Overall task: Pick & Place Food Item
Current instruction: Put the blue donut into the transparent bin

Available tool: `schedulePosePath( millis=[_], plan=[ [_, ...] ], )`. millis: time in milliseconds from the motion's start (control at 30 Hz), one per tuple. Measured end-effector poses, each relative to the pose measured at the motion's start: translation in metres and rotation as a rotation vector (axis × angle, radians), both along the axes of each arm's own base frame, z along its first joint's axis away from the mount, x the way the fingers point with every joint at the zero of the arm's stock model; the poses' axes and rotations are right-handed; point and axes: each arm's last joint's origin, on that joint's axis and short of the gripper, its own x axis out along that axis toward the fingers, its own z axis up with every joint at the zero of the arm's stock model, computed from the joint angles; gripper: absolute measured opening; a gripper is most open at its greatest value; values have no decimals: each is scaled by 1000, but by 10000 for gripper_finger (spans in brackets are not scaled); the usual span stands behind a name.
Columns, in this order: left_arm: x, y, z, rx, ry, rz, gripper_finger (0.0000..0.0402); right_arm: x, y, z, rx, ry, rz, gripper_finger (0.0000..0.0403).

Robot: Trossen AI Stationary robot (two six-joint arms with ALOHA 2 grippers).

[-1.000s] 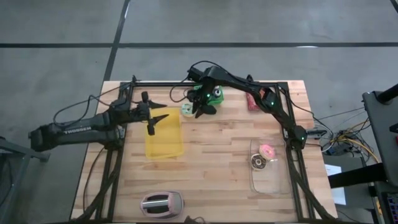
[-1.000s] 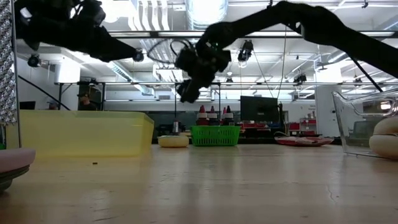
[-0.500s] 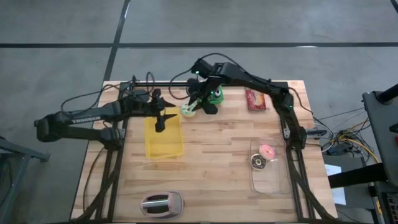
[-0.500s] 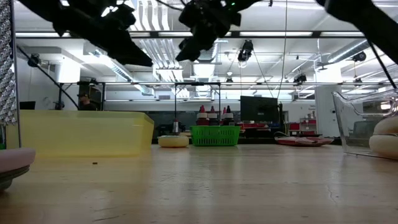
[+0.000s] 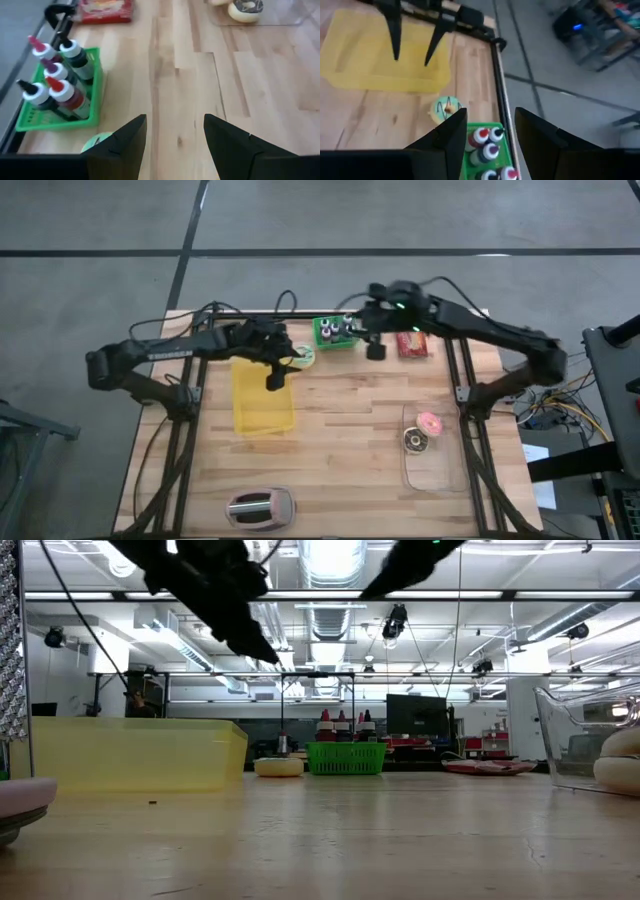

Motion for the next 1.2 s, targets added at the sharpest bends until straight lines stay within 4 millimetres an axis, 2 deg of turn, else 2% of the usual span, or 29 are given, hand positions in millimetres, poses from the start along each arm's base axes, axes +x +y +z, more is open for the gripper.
schedulePosePath(
  millis=[233,433,633,800,1067,1200],
  plan=[
    [37,15,-7,-23,118,-26,206,-62,35,-15,32,-77,-96,193],
    [65,27,-20,-87,280,-21,233,-89,60,-31,35,-94,-70,231],
    [88,41,-36,-46,494,95,251,-100,74,-39,27,-102,-35,248],
    [101,51,-49,-40,575,150,252,-103,85,-39,36,-107,5,249],
    [103,58,-77,-53,680,181,253,-103,94,-42,-10,-74,1,249],
    [104,61,-82,-26,700,203,252,-102,94,-42,-16,-71,0,245]
  ],
)
